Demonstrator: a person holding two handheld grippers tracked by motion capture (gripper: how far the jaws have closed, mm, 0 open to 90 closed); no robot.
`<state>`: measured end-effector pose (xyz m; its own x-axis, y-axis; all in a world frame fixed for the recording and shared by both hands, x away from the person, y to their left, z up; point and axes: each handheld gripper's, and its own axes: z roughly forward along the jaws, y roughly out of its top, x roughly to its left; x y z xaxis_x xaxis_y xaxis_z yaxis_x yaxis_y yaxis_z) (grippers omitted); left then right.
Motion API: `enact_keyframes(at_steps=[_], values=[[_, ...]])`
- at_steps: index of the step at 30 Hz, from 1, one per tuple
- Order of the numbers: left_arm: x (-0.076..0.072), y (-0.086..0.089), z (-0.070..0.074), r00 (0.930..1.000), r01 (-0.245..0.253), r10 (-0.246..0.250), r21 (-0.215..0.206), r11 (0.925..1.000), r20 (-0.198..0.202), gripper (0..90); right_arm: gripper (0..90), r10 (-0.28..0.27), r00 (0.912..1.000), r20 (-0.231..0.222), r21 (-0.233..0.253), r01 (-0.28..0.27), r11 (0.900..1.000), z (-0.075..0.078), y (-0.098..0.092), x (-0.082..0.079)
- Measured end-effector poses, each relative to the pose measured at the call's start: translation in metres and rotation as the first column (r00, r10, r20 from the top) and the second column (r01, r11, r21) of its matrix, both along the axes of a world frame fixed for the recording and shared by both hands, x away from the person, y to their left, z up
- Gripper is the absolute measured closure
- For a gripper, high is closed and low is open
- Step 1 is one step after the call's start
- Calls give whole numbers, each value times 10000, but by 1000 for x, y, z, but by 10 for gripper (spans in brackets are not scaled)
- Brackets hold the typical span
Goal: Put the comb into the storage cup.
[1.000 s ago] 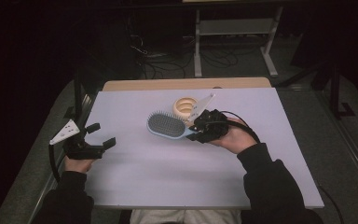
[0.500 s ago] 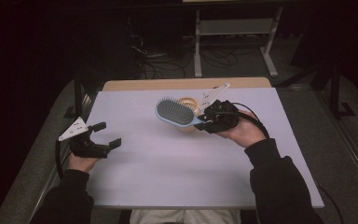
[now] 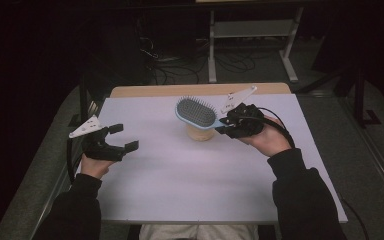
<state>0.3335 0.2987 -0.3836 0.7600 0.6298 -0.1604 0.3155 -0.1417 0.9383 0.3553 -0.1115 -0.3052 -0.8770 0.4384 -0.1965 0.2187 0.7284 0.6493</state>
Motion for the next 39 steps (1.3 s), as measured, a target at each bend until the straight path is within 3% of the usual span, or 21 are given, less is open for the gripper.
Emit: enact_keyframes(at_steps=[14, 18, 21, 29, 32, 39], values=[[14, -41, 22, 9984, 541, -539, 87, 9985, -189, 0, 684, -109, 9999, 117, 50, 108, 9999, -3, -2, -1], [18, -52, 27, 9971, 704, -709, -183, 9973, -289, 0, 684, -106, 9999, 105, 99, 105, 9999, -3, -3, -1], [21, -60, 29, 9978, 663, -662, 129, 9977, -81, 0, 684, -114, 9999, 96, 127, 112, 9999, -4, -4, -1], [31, -78, 30, 9966, 686, -699, -330, 9971, -429, 0, 684, -163, 9999, 43, 151, 162, 9998, -7, -5, 0], [33, -86, 32, 9956, 690, -702, -220, 9974, -620, 0, 684, -172, 9998, 49, 155, 171, 9997, -9, -5, 0], [37, -100, 34, 9943, 395, -447, -553, 9977, -972, 0, 684, -216, 9997, 113, 225, 213, 9995, -9, -6, -1]])
